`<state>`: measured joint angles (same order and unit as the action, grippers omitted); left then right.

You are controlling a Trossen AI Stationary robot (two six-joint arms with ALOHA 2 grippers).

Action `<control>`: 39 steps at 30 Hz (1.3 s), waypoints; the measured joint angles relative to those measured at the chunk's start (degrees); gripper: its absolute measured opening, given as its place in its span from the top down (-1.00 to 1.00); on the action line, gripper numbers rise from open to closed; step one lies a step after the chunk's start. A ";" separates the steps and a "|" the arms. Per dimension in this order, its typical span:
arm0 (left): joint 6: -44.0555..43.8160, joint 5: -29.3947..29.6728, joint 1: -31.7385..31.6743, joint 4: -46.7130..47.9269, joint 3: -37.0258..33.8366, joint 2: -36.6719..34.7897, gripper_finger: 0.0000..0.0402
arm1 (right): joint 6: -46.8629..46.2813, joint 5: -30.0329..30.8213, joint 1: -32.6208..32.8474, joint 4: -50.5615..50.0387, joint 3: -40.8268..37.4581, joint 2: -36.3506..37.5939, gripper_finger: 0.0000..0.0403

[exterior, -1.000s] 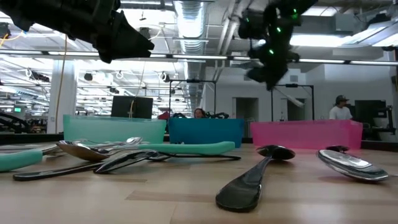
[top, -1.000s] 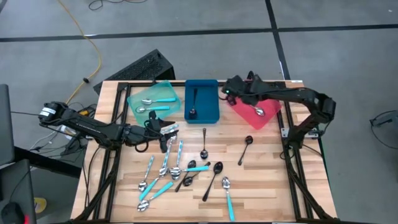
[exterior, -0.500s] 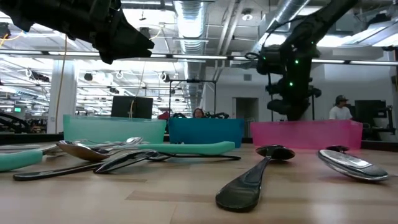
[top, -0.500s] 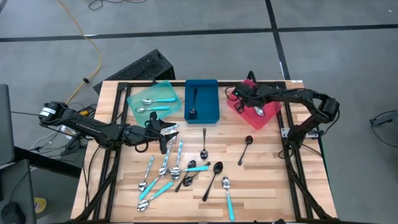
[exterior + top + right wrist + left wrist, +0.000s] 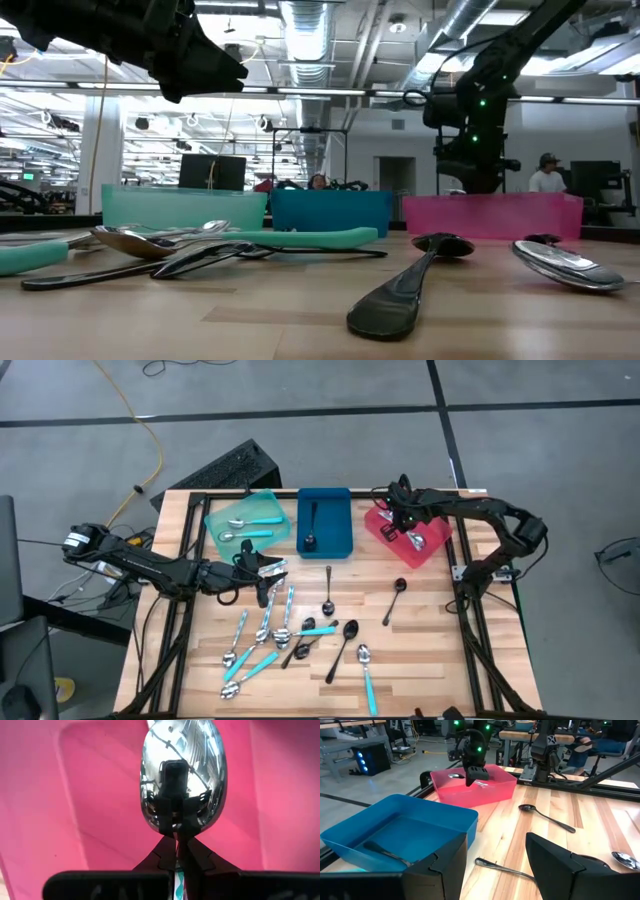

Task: Sort silverware by color (type)
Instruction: Put the white patterned spoon into the pink bin

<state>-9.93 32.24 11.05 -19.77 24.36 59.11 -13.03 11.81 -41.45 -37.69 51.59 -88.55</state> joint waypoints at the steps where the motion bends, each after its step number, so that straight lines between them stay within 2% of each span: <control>1: 0.00 0.01 0.00 0.00 0.00 0.00 0.06 | 0.00 -0.02 0.03 0.00 0.00 -0.12 0.83; 13: 0.00 -0.08 0.00 -0.02 0.00 0.00 0.06 | -0.46 -1.44 0.15 0.31 -0.07 -4.48 0.80; 24: 0.00 -0.04 0.00 -0.02 0.00 0.00 0.06 | -0.59 -1.27 0.15 0.67 -0.07 -4.53 0.76; 34: 0.50 -0.08 0.00 0.06 0.00 0.00 0.06 | 0.04 -1.22 0.15 0.76 -0.07 -4.53 0.45; 39: 0.18 -0.78 0.00 3.57 0.00 0.00 0.06 | -0.01 -1.22 0.15 0.90 -0.07 -4.51 0.27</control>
<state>-9.76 31.46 11.05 -16.20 24.36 59.11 -13.04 10.59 -41.30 -36.80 51.53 -93.05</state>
